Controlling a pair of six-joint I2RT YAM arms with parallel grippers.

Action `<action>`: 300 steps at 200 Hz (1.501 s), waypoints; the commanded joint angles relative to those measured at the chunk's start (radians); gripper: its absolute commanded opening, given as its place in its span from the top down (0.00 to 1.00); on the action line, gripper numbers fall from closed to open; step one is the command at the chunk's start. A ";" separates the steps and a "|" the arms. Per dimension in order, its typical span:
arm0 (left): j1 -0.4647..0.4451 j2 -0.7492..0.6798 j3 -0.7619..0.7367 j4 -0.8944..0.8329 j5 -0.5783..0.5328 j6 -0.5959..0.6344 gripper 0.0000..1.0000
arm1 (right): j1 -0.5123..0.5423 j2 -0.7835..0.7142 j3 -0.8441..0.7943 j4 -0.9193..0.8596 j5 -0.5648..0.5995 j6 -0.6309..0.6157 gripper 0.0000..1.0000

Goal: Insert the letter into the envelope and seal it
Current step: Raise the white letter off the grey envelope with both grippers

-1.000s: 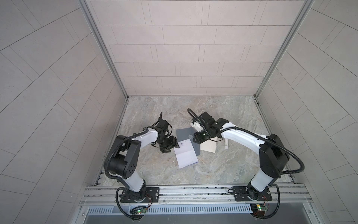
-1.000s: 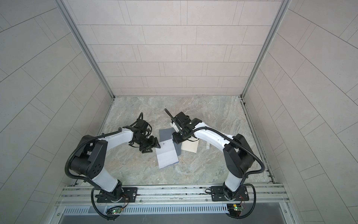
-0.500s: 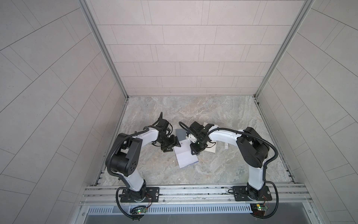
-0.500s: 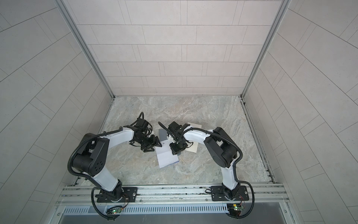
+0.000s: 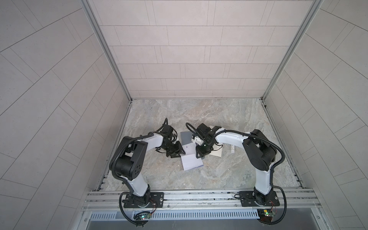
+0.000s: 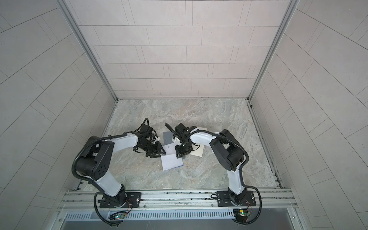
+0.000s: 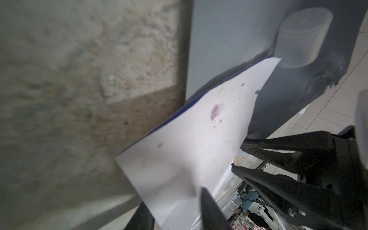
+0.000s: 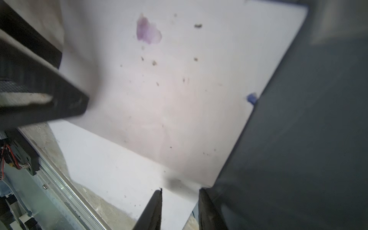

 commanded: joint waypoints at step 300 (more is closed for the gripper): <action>-0.016 -0.514 -0.075 0.541 -0.003 -0.251 1.00 | -0.210 -0.317 -0.100 0.571 -0.258 0.630 0.43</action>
